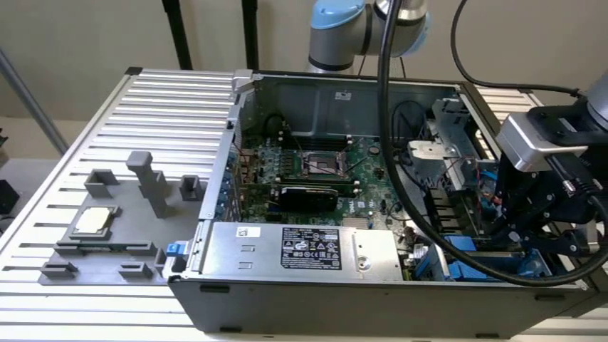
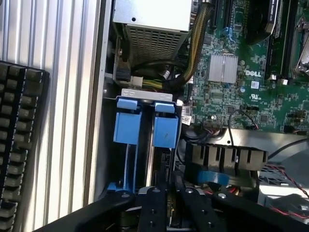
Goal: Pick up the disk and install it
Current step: 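Insert the second disk wire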
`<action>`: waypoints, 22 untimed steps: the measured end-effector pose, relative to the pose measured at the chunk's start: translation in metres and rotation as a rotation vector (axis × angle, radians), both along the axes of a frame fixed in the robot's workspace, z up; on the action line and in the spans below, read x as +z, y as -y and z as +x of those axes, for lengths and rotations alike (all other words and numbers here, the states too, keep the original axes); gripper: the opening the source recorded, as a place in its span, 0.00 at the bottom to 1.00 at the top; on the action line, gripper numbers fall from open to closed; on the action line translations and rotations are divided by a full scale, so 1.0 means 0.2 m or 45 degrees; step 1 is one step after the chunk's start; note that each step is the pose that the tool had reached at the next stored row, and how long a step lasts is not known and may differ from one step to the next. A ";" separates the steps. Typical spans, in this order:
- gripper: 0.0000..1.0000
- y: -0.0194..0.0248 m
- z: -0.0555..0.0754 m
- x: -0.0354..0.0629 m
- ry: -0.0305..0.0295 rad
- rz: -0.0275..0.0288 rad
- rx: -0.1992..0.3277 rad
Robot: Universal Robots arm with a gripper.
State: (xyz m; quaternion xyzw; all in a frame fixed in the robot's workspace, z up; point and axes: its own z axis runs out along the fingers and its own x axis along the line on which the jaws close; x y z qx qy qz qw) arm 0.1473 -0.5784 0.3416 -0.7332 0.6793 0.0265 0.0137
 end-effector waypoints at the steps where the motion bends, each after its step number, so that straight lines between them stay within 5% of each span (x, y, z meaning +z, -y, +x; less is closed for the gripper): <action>1: 0.00 -0.001 0.00 -0.001 0.0000 -0.0039 -0.002; 6: 0.00 -0.005 0.00 -0.004 -0.0001 -0.0156 -0.014; 22: 0.00 -0.010 0.01 -0.025 -0.0003 -0.0168 -0.041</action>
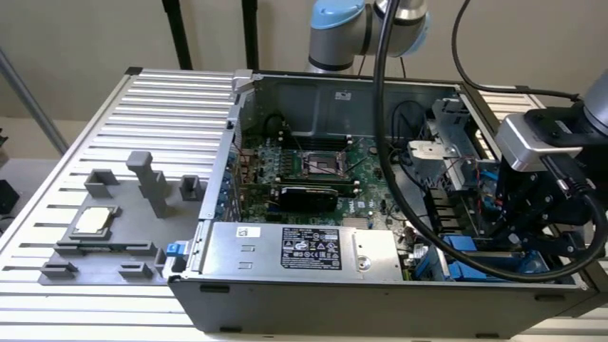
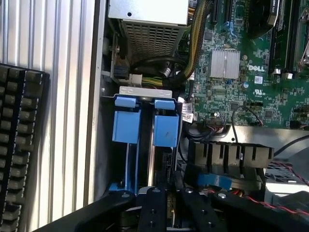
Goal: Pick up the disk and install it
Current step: 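Insert the second disk wire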
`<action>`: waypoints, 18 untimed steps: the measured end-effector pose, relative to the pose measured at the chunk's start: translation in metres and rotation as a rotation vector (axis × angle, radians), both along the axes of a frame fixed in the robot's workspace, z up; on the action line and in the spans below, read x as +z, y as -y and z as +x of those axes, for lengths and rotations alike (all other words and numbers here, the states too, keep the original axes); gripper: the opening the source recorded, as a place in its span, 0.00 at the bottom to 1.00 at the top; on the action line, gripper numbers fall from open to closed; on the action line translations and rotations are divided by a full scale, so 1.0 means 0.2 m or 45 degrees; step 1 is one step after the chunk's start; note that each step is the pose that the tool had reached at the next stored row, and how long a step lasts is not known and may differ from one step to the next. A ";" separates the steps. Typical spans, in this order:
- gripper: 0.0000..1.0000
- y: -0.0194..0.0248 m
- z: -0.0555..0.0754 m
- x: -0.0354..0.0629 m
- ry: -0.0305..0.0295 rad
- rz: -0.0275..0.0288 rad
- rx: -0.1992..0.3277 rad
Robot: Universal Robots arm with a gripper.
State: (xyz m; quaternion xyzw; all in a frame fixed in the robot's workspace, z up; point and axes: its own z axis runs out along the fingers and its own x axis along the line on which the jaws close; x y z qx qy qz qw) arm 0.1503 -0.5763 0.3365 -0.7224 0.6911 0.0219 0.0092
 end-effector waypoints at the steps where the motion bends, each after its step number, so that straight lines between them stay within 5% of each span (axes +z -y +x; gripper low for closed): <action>1: 0.00 0.000 0.00 0.000 0.0000 -0.0001 -0.005; 14: 0.00 -0.012 0.00 -0.018 0.0008 0.0006 -0.043; 15: 1.00 -0.012 0.00 -0.019 0.0005 0.0010 -0.043; 18: 1.00 -0.012 0.00 -0.004 0.0001 -0.0006 -0.044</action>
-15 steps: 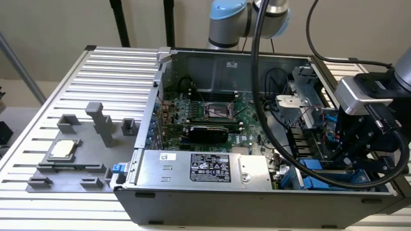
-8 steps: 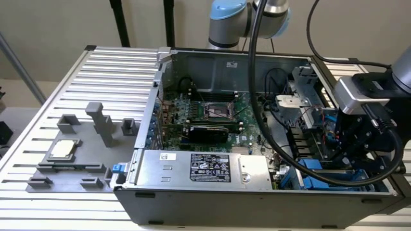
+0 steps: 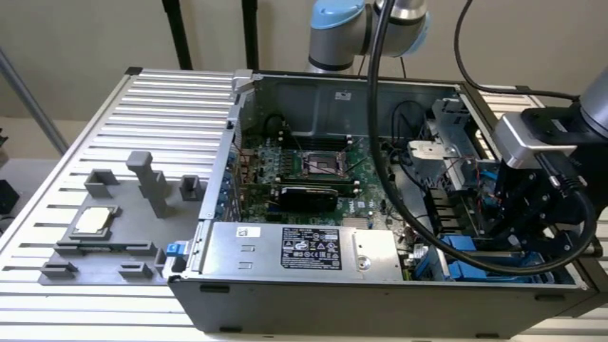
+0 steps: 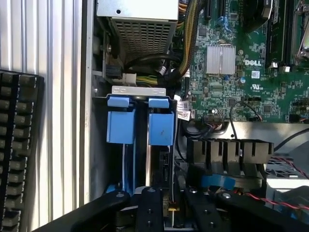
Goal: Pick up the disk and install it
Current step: 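Insert the second disk wire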
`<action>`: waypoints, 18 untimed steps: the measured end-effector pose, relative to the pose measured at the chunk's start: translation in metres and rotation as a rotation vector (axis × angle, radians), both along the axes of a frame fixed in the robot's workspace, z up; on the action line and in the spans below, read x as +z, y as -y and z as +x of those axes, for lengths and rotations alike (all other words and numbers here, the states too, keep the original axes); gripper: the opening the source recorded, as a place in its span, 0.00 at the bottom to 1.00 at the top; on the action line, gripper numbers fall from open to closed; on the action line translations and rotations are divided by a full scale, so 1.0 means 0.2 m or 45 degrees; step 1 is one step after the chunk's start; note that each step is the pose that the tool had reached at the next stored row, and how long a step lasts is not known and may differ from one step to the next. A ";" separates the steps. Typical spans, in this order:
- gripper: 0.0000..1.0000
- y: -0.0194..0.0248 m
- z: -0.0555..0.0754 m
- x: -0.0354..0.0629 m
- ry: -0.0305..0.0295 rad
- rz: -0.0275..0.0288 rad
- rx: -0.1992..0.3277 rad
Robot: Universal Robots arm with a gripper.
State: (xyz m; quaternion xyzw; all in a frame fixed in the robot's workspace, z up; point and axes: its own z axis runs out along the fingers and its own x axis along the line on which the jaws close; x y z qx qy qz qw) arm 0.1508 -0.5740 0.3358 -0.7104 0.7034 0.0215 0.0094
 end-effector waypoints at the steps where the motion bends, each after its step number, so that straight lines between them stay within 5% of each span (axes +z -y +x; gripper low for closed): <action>1: 1.00 0.000 0.00 0.013 0.0000 -0.0001 0.000; 11: 1.00 0.000 0.00 0.223 0.0000 -0.0002 -0.005; 18: 1.00 -0.020 -0.04 0.232 0.0001 -0.0001 -0.008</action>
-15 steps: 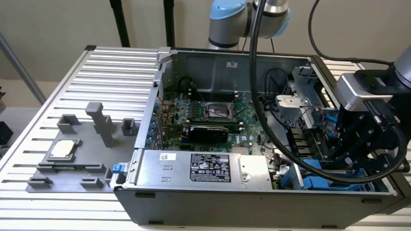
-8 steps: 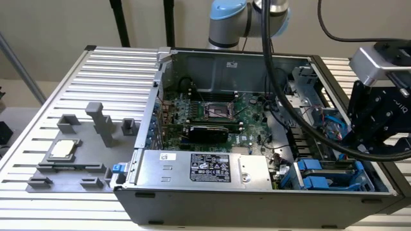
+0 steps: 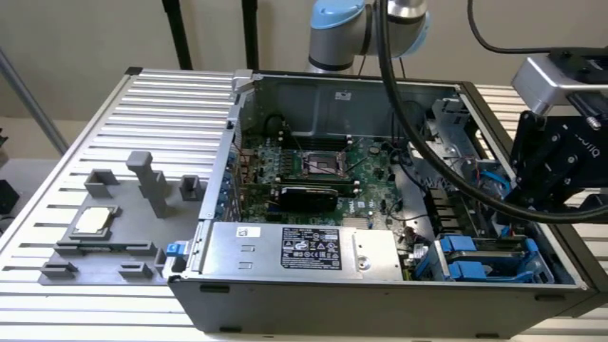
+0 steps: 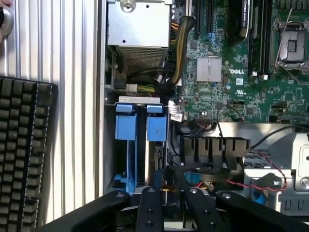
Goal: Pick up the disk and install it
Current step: 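Insert the second disk wire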
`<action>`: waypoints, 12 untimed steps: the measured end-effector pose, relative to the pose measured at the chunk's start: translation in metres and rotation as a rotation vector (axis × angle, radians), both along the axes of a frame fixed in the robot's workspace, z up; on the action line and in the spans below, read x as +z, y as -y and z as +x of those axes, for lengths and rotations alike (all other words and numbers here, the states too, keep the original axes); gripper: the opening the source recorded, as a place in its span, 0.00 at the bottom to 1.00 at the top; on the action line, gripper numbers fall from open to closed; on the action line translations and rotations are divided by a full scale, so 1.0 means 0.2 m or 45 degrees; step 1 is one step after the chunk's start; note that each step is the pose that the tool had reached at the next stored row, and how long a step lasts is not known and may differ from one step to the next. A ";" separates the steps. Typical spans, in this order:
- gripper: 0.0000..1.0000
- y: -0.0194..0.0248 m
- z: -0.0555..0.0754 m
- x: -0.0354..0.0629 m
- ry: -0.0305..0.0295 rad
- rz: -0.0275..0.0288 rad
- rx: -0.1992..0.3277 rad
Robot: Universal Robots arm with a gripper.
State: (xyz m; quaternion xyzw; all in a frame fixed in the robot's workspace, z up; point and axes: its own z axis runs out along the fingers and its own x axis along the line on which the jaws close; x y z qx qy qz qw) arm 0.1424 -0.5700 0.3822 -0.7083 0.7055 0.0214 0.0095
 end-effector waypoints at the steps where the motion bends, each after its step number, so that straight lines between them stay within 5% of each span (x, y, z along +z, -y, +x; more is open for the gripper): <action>1: 1.00 -0.007 -0.01 0.000 0.0000 0.0000 0.000; 12: 1.00 -0.041 -0.03 -0.043 0.0007 -0.0174 -0.012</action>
